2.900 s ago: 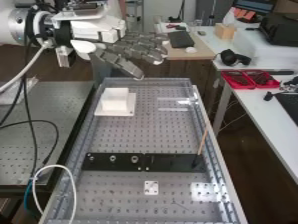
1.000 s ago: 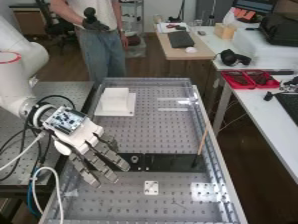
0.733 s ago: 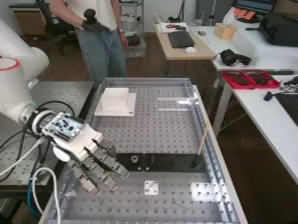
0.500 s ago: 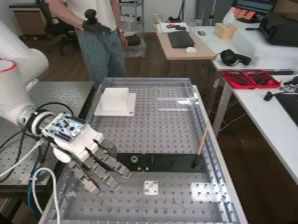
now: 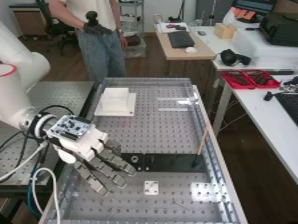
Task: Grab the larger nut and place it in the white container
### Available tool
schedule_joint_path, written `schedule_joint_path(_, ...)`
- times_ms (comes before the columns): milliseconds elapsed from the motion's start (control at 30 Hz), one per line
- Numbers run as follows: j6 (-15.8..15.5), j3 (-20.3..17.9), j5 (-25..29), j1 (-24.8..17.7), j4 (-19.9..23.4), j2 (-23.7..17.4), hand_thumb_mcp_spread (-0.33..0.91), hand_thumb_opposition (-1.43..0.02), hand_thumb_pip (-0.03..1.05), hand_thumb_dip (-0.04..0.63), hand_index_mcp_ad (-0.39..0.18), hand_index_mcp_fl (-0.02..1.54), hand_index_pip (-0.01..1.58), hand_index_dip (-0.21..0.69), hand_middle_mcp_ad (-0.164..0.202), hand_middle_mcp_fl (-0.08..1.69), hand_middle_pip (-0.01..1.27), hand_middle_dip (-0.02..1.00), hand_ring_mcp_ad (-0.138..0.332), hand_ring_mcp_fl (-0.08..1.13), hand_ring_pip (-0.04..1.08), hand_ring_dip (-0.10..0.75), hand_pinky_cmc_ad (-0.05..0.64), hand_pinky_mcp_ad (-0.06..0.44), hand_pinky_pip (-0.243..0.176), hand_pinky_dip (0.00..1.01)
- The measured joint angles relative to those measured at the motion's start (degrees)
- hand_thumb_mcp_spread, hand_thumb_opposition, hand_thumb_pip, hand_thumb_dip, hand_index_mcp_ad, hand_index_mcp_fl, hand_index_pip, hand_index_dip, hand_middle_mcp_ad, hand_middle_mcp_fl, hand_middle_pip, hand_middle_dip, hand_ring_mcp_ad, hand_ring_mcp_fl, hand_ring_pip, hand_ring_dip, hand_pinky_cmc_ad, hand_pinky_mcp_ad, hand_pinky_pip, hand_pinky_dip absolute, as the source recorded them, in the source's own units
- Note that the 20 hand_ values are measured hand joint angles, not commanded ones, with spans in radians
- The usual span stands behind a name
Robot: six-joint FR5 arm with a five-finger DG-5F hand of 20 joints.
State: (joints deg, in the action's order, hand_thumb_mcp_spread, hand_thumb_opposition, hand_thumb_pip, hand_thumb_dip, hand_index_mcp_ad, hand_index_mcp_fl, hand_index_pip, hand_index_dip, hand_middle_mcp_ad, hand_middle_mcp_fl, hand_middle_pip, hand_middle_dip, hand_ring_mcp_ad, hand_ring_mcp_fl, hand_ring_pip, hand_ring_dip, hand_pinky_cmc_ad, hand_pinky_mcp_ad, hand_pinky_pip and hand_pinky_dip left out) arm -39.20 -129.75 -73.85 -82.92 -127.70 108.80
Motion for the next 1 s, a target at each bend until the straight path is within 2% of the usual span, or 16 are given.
schedule_joint_path(633,-2.7,-0.1,-0.7,-0.1,1.4,1.4,0.36,-0.87,0.69,0.222,-0.119,0.02,1.56,0.199,0.087,0.00,0.13,0.22,0.164,0.00,0.09,0.101,0.380,0.314,-0.105,0.36)
schedule_joint_path(767,-3.0,-0.1,-0.9,-0.1,1.5,1.4,0.36,-0.87,0.69,0.222,-0.119,0.02,1.56,0.197,0.087,0.00,0.13,0.22,0.164,0.00,0.09,0.101,0.379,0.293,-0.105,0.36)
schedule_joint_path(1000,-3.0,-0.3,-1.0,0.2,2.0,1.4,0.36,-0.87,0.69,0.222,-0.115,0.07,1.56,0.197,0.086,0.00,0.13,0.22,0.162,0.00,0.09,0.101,0.379,0.295,-0.105,0.36)
